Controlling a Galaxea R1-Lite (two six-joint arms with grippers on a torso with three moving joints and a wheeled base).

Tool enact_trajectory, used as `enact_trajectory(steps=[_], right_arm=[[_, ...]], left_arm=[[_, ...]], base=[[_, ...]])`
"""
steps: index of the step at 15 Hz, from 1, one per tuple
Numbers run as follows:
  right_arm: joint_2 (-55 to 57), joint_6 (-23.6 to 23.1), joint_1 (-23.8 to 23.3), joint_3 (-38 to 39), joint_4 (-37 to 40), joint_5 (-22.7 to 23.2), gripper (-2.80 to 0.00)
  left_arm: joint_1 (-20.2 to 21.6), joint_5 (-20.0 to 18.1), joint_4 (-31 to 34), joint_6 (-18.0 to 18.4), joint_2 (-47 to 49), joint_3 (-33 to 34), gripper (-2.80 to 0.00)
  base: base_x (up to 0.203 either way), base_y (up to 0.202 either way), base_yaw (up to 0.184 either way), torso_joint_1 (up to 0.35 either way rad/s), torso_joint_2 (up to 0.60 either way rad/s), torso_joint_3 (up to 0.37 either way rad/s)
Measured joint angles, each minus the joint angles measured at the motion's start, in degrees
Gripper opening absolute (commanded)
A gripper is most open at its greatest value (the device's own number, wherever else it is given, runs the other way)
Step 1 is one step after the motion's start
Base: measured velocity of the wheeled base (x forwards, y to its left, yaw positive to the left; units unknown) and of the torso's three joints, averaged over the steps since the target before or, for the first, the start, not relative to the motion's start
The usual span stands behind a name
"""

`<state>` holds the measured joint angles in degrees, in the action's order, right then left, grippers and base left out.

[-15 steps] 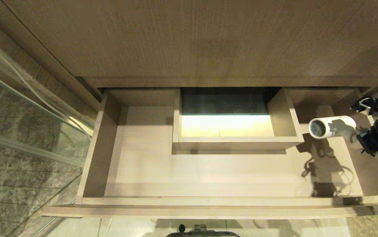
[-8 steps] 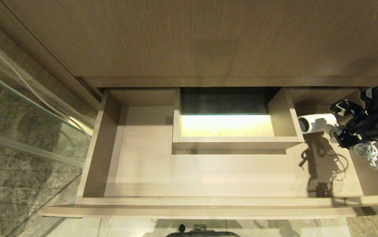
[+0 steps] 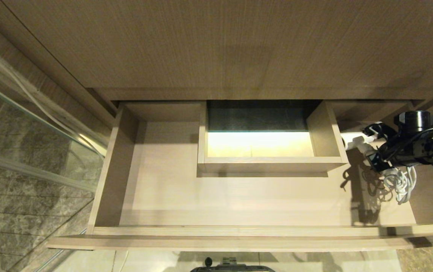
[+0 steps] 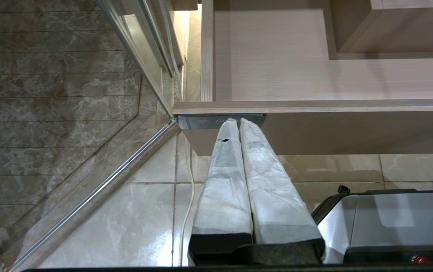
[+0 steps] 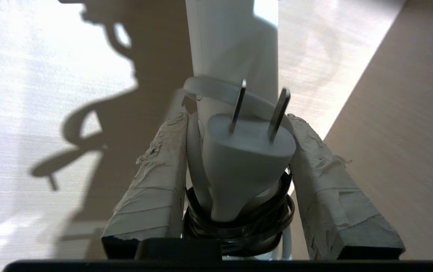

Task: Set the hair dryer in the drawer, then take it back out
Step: Put it into the drawer

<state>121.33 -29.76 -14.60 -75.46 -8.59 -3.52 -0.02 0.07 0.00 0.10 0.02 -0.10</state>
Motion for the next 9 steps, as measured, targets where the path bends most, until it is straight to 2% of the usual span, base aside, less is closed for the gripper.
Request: enact_trajectory(steps=[5,9], right_arm=[[-1.1,-0.1,0.4,0.6,0.4,0.1,0.00],[-6.6,-0.6,1.5,3.2,1.8,0.1,0.00]], left_arm=[[0.0,0.0,0.0,0.0,0.0,0.0,-2.80],[0.0,0.0,0.0,0.0,0.0,0.0,-2.80]], base=[[0.000,0.000,0.000,0.000,0.00,0.000],[0.000,0.000,0.000,0.000,0.00,0.000]])
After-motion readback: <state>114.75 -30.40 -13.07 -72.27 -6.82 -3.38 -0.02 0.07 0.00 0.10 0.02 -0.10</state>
